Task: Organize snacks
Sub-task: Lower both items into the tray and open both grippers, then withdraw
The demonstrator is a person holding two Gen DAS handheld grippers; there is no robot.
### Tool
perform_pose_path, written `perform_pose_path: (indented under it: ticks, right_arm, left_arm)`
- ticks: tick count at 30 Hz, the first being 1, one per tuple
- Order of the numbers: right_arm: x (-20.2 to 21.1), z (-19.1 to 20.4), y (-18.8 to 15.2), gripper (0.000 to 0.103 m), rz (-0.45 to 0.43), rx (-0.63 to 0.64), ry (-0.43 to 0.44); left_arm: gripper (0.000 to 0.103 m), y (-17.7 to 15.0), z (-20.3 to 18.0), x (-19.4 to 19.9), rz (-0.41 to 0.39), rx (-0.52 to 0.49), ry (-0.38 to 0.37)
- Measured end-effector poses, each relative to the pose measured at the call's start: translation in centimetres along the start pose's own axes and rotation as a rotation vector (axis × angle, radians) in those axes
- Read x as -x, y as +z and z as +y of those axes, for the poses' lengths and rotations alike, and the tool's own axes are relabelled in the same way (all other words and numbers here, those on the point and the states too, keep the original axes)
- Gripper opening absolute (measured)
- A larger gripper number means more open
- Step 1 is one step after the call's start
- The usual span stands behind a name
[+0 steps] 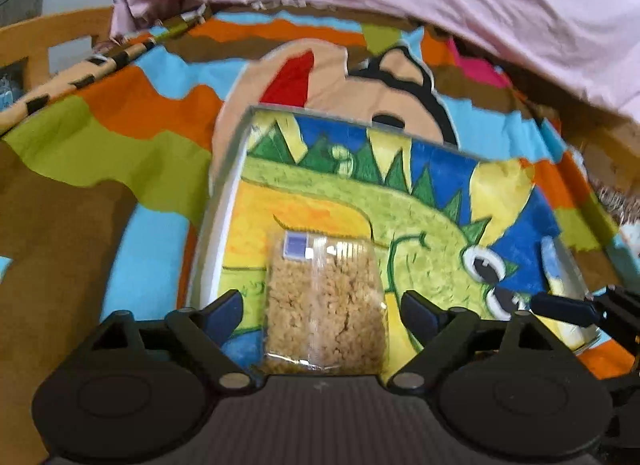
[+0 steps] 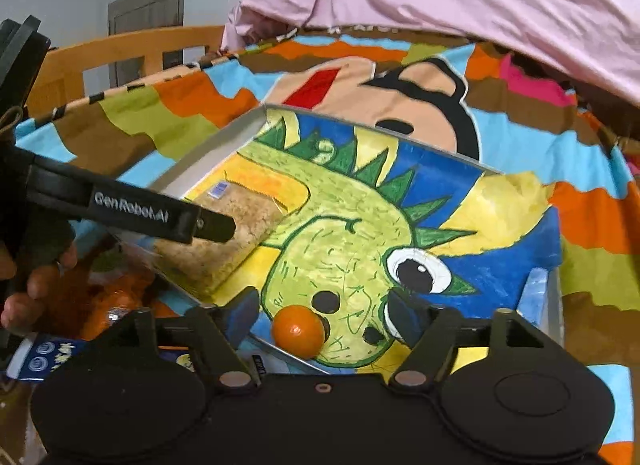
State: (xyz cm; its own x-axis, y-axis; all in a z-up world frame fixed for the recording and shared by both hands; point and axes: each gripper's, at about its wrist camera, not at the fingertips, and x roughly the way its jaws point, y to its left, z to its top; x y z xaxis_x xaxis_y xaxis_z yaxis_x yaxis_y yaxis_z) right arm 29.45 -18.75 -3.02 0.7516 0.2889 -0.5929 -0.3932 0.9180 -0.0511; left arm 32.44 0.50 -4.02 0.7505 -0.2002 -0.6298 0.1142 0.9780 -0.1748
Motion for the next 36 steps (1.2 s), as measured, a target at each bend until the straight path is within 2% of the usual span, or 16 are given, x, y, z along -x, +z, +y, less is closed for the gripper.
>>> perform_pose_path:
  ticks: [4, 14, 20, 26, 33, 36]
  right_arm:
    - [2.5, 0.4, 0.0, 0.089, -0.056, -0.023, -0.010]
    - [9.1, 2.8, -0.6, 0.102, -0.179, -0.028, -0.020]
    - [12.7, 5.1, -1.5, 0.102, -0.251, 0.010, -0.039]
    - [15.6, 6.4, -2.2, 0.102, -0.298, 0.006, -0.010]
    - [18.9, 7.8, -3.1, 0.102, -0.349, 0.009, 0.017]
    - [20.1, 8.1, -3.6, 0.102, -0.359, 0.008, 0.022]
  left_arm:
    - [0.100, -0.3, 0.3, 2.8, -0.089, 0.009, -0.007]
    - [0.102, -3.2, 1.9, 10.4, -0.256, 0.093, 0.020]
    - [0.102, -6.0, 2.1, 15.1, -0.363, 0.046, 0.073]
    - [0.102, -8.0, 1.9, 18.9, -0.403, 0.034, 0.115]
    - [0.102, -10.7, 1.4, 23.4, -0.461, 0.041, 0.223]
    - [0.102, -11.3, 1.4, 25.2, -0.472, 0.052, 0.240]
